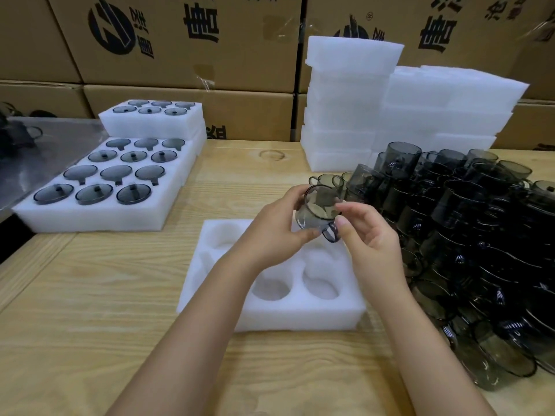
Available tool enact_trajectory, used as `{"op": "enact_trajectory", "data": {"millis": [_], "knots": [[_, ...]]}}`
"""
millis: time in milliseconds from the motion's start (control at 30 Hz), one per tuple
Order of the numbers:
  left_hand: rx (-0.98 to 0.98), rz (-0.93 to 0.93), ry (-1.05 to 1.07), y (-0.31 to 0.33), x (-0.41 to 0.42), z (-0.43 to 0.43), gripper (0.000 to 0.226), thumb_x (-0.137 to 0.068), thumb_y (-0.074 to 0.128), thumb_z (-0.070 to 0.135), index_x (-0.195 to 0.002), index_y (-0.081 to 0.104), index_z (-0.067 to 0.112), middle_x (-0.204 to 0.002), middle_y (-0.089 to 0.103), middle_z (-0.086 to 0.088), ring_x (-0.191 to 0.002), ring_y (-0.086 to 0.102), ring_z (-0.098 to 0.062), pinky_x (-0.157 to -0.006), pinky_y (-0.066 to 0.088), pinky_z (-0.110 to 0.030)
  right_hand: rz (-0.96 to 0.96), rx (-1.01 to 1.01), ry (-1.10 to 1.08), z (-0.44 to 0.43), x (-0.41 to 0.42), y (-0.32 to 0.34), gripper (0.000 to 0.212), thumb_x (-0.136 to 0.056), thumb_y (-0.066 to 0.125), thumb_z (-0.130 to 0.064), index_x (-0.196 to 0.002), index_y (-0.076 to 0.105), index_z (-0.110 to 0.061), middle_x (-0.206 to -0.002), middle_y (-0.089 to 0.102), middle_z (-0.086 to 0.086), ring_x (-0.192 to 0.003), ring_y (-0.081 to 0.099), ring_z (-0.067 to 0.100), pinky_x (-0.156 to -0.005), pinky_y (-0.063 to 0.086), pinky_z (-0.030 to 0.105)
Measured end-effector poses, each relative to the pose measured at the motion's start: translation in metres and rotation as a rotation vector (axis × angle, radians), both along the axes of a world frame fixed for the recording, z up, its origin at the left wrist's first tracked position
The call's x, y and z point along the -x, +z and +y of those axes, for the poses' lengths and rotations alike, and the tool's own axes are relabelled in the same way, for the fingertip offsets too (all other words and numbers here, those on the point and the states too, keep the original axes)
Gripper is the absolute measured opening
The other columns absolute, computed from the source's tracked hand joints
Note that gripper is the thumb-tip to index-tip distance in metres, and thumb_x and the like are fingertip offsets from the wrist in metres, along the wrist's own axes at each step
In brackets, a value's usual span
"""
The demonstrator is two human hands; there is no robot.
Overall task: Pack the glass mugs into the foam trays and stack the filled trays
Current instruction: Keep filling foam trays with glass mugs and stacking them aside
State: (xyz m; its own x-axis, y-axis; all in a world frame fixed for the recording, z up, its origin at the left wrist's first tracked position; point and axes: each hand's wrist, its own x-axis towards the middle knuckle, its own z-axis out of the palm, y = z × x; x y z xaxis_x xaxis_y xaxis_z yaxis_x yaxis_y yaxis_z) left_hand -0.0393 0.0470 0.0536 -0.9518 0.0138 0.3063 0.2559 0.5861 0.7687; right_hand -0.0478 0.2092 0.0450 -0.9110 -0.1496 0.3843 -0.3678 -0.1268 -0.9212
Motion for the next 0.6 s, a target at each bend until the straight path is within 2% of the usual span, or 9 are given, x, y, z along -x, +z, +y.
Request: {"op": "enact_trajectory", "data": {"millis": [67,133,167,267,333,433,600], "knots": [[0.057,-0.017,0.012,-0.0013,-0.0017,0.0000,0.069,-0.081,0.074,0.028,-0.137,0.036,0.041,-0.106,0.054,0.028,-0.115,0.051,-0.004,-0.090,0.037,-0.010,0.006,-0.049,-0.008,-0.0007,0.0002,-0.0021,0.018,-0.089,0.058,0.001,-0.099,0.063,-0.012,-0.094,0.068,-0.003,-0.084,0.063,-0.003,-0.067,0.047,0.010],[0.095,-0.062,0.003,-0.0030,-0.0019,-0.0003,0.073,-0.082,0.072,0.031,-0.140,0.029,0.045,-0.111,0.054,0.019,-0.118,0.051,-0.013,-0.095,0.038,-0.025,0.002,-0.085,-0.029,-0.0007,0.0013,-0.0047,0.018,-0.088,0.059,0.000,-0.098,0.063,-0.014,-0.094,0.068,-0.005,-0.085,0.063,-0.005,-0.067,0.046,0.009],[0.097,-0.081,-0.002,-0.0036,-0.0016,-0.0007,0.073,-0.083,0.071,0.032,-0.140,0.028,0.046,-0.112,0.053,0.018,-0.117,0.051,-0.014,-0.094,0.038,-0.027,0.003,-0.094,-0.038,-0.0004,0.0020,-0.0057,0.017,-0.088,0.060,0.000,-0.097,0.063,-0.015,-0.094,0.068,-0.005,-0.086,0.063,-0.004,-0.067,0.046,0.009],[0.066,-0.113,-0.001,-0.0041,-0.0009,-0.0012,0.069,-0.082,0.072,0.034,-0.137,0.032,0.048,-0.108,0.054,0.020,-0.106,0.054,-0.011,-0.080,0.038,-0.016,0.008,-0.132,-0.065,0.0008,0.0026,-0.0064,0.016,-0.088,0.061,-0.005,-0.095,0.063,-0.020,-0.095,0.069,-0.002,-0.089,0.063,0.001,-0.068,0.046,0.010],[0.053,-0.130,0.008,-0.0038,-0.0012,-0.0009,0.069,-0.080,0.073,0.037,-0.134,0.033,0.051,-0.106,0.054,0.018,-0.102,0.052,-0.006,-0.077,0.035,-0.012,0.022,-0.154,-0.085,0.0016,0.0024,-0.0057,0.017,-0.089,0.061,-0.008,-0.094,0.063,-0.023,-0.091,0.069,-0.004,-0.085,0.063,-0.001,-0.066,0.046,0.009],[0.045,-0.142,0.023,-0.0039,-0.0003,-0.0023,0.069,-0.076,0.076,0.038,-0.131,0.037,0.052,-0.107,0.058,0.015,-0.106,0.053,-0.005,-0.080,0.039,-0.015,0.027,-0.188,-0.099,0.0032,0.0025,-0.0041,0.017,-0.088,0.061,-0.010,-0.090,0.064,-0.027,-0.086,0.069,-0.008,-0.082,0.063,-0.002,-0.066,0.047,0.010],[0.112,-0.144,0.057,-0.0035,-0.0009,-0.0010,0.073,-0.074,0.078,0.037,-0.137,0.042,0.040,-0.125,0.060,0.013,-0.123,0.050,-0.010,-0.098,0.041,-0.029,0.038,-0.342,-0.159,0.0066,0.0034,-0.0050,0.010,-0.086,0.064,-0.019,-0.086,0.065,-0.029,-0.081,0.069,-0.012,-0.079,0.063,0.002,-0.070,0.051,0.025]]}}
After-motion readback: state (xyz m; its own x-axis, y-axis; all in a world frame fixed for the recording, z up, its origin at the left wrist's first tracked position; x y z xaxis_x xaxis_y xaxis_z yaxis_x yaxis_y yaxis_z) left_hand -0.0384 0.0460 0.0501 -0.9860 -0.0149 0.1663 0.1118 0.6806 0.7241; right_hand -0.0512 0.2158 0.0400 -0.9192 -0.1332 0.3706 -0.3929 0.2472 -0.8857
